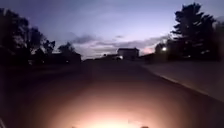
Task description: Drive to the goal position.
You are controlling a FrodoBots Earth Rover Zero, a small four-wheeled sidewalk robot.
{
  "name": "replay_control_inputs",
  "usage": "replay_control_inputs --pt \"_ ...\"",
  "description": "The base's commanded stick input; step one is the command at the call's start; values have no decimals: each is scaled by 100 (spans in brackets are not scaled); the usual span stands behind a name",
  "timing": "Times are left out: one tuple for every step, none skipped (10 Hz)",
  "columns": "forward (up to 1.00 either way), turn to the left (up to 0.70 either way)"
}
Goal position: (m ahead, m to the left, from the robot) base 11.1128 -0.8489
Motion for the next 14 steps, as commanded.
replay_control_inputs --pt "70 0" --pt "70 0" --pt "70 0" --pt "70 0" --pt "70 0" --pt "70 0" --pt "70 0" --pt "70 0" --pt "70 0" --pt "70 0" --pt "70 0" --pt "70 0" --pt "70 0" --pt "70 0"
